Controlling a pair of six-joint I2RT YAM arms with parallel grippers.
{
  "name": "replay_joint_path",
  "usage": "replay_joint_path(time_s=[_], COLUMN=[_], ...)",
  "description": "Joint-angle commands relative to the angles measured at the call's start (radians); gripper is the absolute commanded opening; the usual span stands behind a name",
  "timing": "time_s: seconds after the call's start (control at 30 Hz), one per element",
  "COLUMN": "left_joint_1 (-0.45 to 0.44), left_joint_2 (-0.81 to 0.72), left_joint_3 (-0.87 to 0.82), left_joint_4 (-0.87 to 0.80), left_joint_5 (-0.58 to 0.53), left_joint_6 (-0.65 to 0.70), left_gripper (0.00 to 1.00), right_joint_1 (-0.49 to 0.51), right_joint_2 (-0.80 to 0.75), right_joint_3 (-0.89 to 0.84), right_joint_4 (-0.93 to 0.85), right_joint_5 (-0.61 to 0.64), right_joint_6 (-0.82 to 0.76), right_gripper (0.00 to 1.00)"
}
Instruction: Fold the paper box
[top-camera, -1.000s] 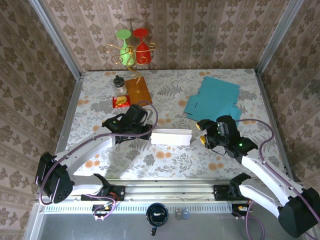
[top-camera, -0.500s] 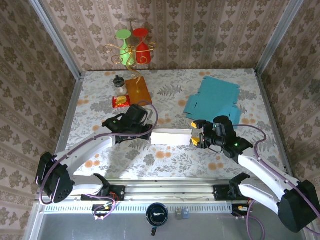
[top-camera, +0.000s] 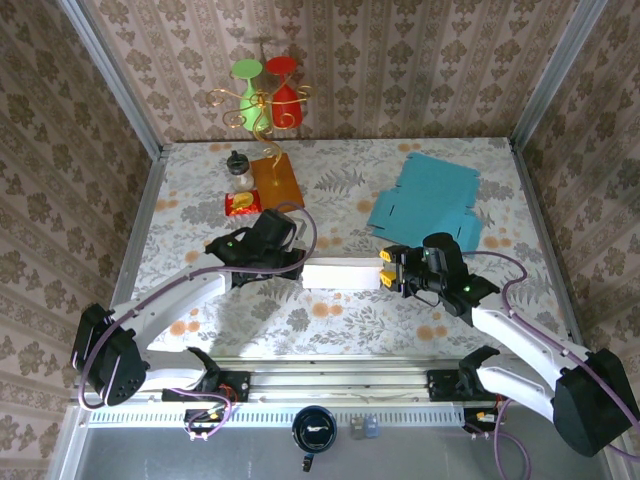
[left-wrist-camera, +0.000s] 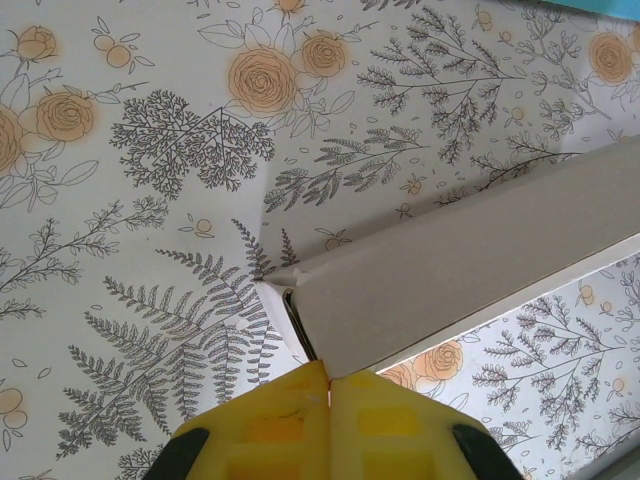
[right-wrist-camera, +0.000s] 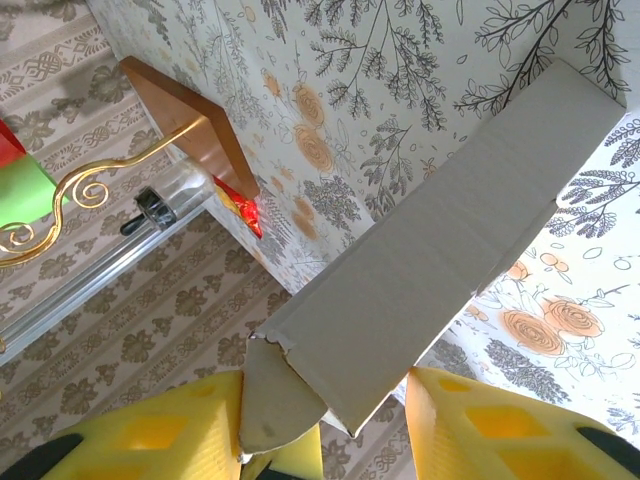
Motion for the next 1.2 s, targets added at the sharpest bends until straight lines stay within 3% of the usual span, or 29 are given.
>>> replay_joint_path(time_s=[0.0,0.33,0.7,0.83,1.07,1.17], left_joint_1=[-0.011,-0.015,-0.015,-0.005,0.136,0.161], left_joint_2=[0.029,0.012,-0.096,-0.152,-0.13,-0.117], left_joint_3=[0.0,0.005,-0.011,-0.021,-0.06,-0.048], left_joint_4=[-0.062,-0.07,-0.046,-0.032,0.01,0.024], left_joint_5=[0.003,-0.001,0.006,0.017,0.226,0.256], left_joint_6=[-0.004,-0.014,-0.101,-0.195,-0.482,-0.542], left_gripper=[0.0,0.01,0.3,0.36,0.48,0.49], right_joint_1=[0.008,0.008,0.008,0.007,0.008,0.007], right_joint_2=[0.003,0.003,-0.006,-0.004,0.002,0.005], right_joint_3=[-0.017,-0.043,-0.044,-0.044,-0.034,-0.03], right_joint_4=[0.006,-0.025,-0.101,-0.11,-0.126,-0.127], right_joint_5=[-0.007,0.004,0.0,0.002,0.003,0.004], right_joint_6=[-0.012,-0.037,-0.059,-0.061,-0.069,-0.07], right_gripper=[0.44,0.35,0.3,0.29,0.29,0.29])
